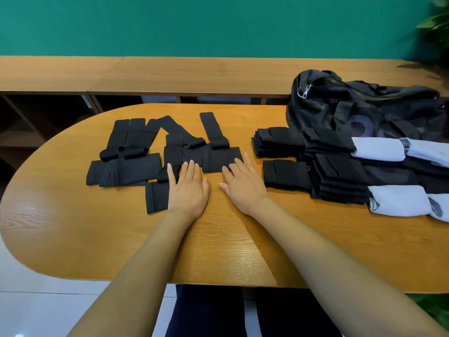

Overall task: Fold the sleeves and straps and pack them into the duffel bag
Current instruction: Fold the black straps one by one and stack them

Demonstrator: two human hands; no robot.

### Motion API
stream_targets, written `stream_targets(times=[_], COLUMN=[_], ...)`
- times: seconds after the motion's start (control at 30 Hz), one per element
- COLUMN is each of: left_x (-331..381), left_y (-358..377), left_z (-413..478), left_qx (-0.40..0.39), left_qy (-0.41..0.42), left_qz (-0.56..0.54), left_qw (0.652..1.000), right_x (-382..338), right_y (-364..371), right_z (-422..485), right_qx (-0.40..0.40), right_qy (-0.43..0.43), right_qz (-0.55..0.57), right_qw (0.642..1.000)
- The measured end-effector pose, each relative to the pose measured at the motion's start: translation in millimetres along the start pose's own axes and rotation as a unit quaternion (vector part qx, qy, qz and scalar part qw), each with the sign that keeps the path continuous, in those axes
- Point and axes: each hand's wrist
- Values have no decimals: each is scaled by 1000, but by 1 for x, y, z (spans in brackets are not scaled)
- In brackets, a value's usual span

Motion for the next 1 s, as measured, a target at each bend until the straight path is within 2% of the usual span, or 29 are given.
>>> stream_targets(times=[0.27, 0.4, 0.47, 0.53, 0.63, 0.73, 0.9, 1.0], left_x=[-1, -1, -1, -1, 8, 18, 20, 17], left_y=[2, 1, 1, 0, 0, 4, 10, 12], left_z=[-1, -4, -5, -9, -23, -48, -77, -87], left_qx=[2, 6, 35, 87, 126, 89, -31, -30], left_qy=[-10, -10, -6, 27, 129, 191, 200, 199], left_qz=[-19, -25, -26, -12, 6, -16, -88, -127], left_qw=[1000, 1000, 999, 996, 984, 977, 975, 971], right_x=[1, 8, 11, 14, 19, 27, 38, 41], right_y=[22, 32, 35, 37, 41, 42, 45, 50], right_z=[-66, -105, -120, -128, -132, -130, -126, -131], right_qx=[79, 65, 60, 58, 69, 75, 73, 91], right_qy=[-49, -60, -70, -84, -84, -63, -56, -60], right_qz=[27, 67, 87, 110, 121, 129, 150, 173], right_qw=[995, 994, 992, 989, 987, 987, 984, 979])
Point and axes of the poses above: each hand's wrist, its own z-axis towards the middle knuckle, its own y-axis out of the palm, x = y × z, and after that the axes turned 13 degrees about -x, right-handed
